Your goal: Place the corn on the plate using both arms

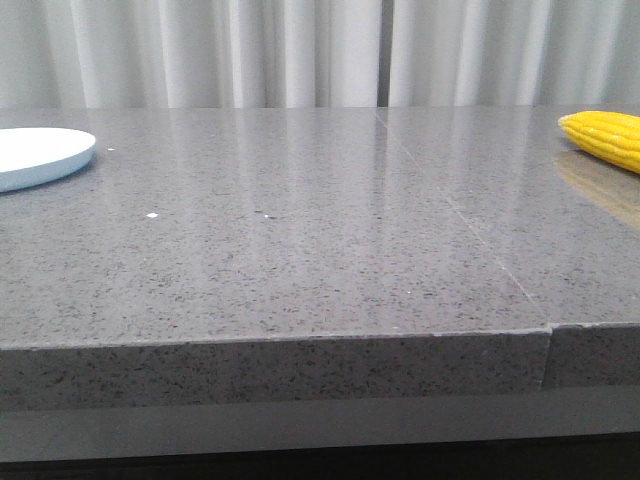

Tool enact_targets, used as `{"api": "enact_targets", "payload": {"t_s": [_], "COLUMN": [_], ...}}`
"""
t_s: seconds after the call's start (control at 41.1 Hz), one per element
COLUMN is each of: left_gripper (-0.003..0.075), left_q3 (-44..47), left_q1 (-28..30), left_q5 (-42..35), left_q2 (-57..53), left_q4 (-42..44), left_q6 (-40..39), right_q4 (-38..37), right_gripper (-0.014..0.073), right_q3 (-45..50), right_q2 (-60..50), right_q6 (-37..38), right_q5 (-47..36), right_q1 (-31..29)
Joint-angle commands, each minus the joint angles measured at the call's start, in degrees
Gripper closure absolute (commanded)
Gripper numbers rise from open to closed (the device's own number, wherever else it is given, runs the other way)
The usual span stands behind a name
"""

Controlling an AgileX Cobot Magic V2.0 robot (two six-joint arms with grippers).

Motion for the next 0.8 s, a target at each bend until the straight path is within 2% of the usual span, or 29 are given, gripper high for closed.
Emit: {"api": "enact_targets", "payload": {"t_s": [0.0,0.51,0.778], "left_gripper": [0.0741,0.0740,0.0740], "left_q3": [0.16,0.16,0.16], "left_q1": [-0.05,-0.05,-0.05], "left_q5": [-5.09,-5.09,-5.46], "left_q2": [-1.16,-1.16,-1.16], "left_q4": [-0.74,-0.74,-0.74], "left_q6": [-0.68,-0.68,-0.68], "right_q4": [0.16,0.16,0.16], "right_gripper": [0.0713,0.0713,0.0713], "right_q3": [-0.92,-0.92,-0.99], "right_q2": [-0.68,-0.68,-0.68], "right_q6": [-0.32,-0.32,-0.33], "right_q5": [-4.91,-4.91,-8.62], "right_q1": [-0.20,-0.20,-0.20]}}
